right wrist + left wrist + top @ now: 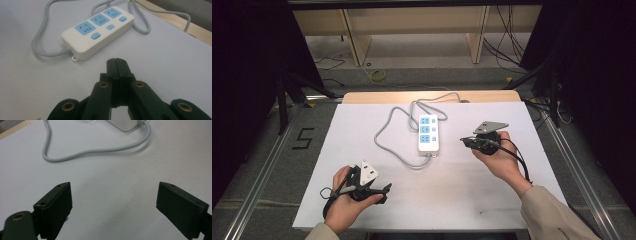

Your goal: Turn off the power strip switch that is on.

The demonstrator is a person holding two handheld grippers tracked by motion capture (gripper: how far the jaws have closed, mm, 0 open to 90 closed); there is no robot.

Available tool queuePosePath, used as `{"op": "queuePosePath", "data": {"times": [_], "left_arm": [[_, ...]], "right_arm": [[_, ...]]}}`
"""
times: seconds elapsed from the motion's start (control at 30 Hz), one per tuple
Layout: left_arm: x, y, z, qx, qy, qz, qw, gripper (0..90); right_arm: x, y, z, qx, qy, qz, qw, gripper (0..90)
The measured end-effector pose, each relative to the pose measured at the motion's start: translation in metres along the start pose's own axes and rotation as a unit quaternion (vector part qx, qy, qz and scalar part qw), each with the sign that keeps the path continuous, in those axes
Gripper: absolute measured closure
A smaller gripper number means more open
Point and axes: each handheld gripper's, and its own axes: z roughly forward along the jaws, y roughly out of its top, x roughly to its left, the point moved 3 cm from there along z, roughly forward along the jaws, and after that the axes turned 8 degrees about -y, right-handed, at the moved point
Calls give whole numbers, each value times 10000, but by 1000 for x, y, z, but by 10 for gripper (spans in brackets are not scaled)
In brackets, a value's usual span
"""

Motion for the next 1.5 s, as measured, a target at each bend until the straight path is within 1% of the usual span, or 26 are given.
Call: {"op": "queuePosePath", "data": {"times": [0.2, 0.8, 1.5], "left_arm": [[0, 0, 0, -8, -1, -1, 10000, 129], [0, 0, 0, -5, -5, -4, 10000, 131], [0, 0, 0, -16, -9, -15, 10000, 132]], "right_arm": [[-1, 4, 5, 4, -42, 6, 10000, 900], [-5, 14, 17, 13, -52, 47, 10000, 900], [-1, 23, 35, 55, 21, 64, 10000, 900]]}}
